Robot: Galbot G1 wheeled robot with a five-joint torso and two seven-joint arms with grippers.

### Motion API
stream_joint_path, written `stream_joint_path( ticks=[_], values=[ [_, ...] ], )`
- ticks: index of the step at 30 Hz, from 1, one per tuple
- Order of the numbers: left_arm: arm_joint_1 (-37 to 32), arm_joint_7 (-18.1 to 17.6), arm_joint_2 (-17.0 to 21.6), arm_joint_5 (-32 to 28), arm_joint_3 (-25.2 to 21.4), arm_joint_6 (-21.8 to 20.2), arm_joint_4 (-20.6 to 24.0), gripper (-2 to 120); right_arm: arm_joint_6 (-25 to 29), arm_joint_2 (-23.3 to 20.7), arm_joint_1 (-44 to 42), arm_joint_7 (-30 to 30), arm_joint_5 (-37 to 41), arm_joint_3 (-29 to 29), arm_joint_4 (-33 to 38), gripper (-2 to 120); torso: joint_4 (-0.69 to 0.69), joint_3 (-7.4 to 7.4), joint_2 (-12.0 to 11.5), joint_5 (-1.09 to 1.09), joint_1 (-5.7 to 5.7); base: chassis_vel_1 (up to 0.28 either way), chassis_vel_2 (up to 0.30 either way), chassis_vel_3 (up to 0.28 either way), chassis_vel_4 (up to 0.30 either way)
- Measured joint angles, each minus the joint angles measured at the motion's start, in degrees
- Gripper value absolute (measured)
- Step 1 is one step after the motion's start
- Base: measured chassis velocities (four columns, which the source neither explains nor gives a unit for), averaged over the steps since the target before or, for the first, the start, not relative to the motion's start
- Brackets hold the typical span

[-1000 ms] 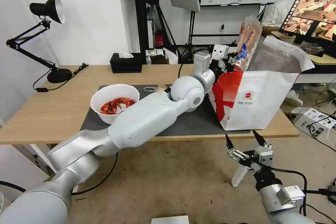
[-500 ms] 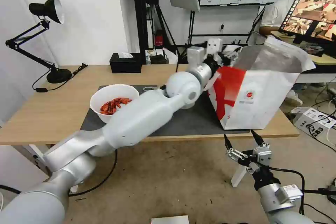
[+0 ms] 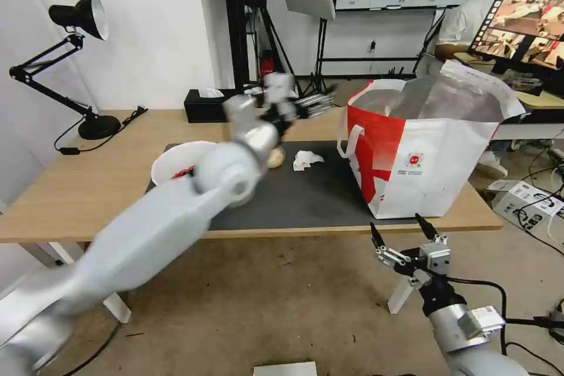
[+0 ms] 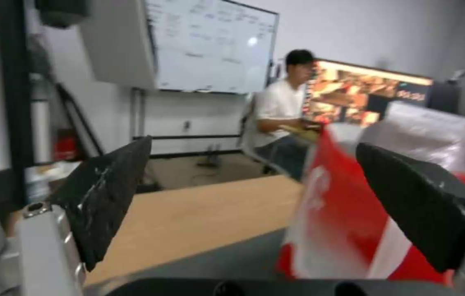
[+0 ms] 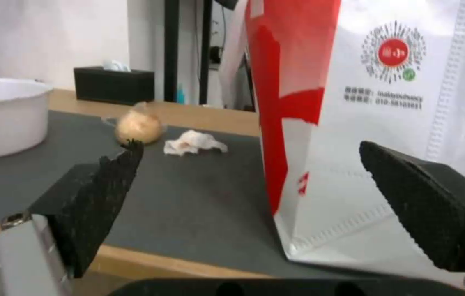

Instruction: Pick up the trash from the table and place it into the takeout bag.

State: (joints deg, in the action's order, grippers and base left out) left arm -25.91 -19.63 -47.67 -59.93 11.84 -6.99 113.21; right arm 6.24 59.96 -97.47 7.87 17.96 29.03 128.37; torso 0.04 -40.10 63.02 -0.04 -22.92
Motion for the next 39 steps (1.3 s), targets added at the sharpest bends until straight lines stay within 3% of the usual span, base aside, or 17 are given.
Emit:
stream_joint_path(
  ticks=[3, 6, 11, 13, 15, 20, 25, 30, 32, 39],
  values=[
    [-5.44, 0.71, 3.32, 1.24, -3.84, 0.77, 2.30, 100, 0.01, -1.15, 0.87, 0.58, 0.94, -0.54, 0.21, 100, -0.03, 0.00, 0.00, 0.02, 0.01, 0.000, 0.000, 0.000, 0.000],
    [-16.72, 1.76, 6.74, 5.91, -13.52, 1.78, 5.84, 100, 0.08, -3.43, 2.05, 0.96, 2.26, -1.57, 0.30, 100, -0.04, 0.00, 0.00, 0.04, 0.00, 0.000, 0.000, 0.000, 0.000],
    [-25.45, 1.95, 7.84, 10.83, -19.14, 3.49, 7.19, 100, 1.60, -3.57, 2.04, 0.96, 2.77, -1.88, 0.16, 100, -0.01, 0.00, 0.00, 0.01, 0.01, 0.000, 0.000, 0.000, 0.000],
    [-31.31, 1.88, 7.74, 13.14, -23.49, 4.30, 8.39, 100, 3.08, -3.20, 1.98, 0.71, 2.79, -2.49, -0.16, 100, -0.04, 0.00, 0.00, 0.02, 0.00, 0.000, 0.000, 0.000, 0.000],
    [-32.75, 1.83, 7.61, 13.76, -24.65, 4.51, 8.61, 100, 3.53, -2.99, 1.98, 0.58, 2.82, -2.73, -0.22, 100, -0.04, 0.00, 0.01, 0.03, 0.01, 0.000, 0.000, 0.000, 0.000],
    [-36.44, 0.06, 6.43, 18.22, -27.61, 5.42, 8.04, 100, 6.18, -0.20, -0.13, -0.15, 1.87, -2.06, -0.23, 100, -0.07, 0.00, 0.01, 0.02, 0.01, 0.000, 0.000, 0.000, 0.000],
    [-45.68, -0.11, 4.22, 24.70, -34.62, 6.30, 9.51, 100, 6.45, 0.58, -0.01, -0.12, 1.14, -2.24, -0.63, 100, -0.04, 0.00, 0.00, 0.05, 0.00, 0.000, 0.000, 0.000, 0.000],
    [-55.14, 1.85, 0.38, 28.47, -39.84, 8.73, 9.75, 100, 6.46, 0.40, 0.34, -0.02, 1.15, -2.35, -1.06, 100, -0.02, 0.00, 0.01, 0.04, 0.01, 0.000, 0.000, 0.000, 0.000],
    [-60.55, 3.66, -2.91, 30.51, -42.39, 10.06, 9.52, 100, 6.48, -0.10, 0.49, 0.03, 1.21, -2.36, -1.38, 100, -0.03, 0.00, 0.00, 0.04, 0.01, 0.000, 0.000, 0.000, 0.000],
    [-67.38, 6.39, -7.93, 34.13, -44.52, 12.90, 7.97, 100, 6.48, -0.58, 0.60, 0.04, 1.26, -2.69, -1.93, 100, -0.04, 0.00, 0.01, 0.05, 0.01, 0.000, 0.000, 0.000, 0.000]
  ],
)
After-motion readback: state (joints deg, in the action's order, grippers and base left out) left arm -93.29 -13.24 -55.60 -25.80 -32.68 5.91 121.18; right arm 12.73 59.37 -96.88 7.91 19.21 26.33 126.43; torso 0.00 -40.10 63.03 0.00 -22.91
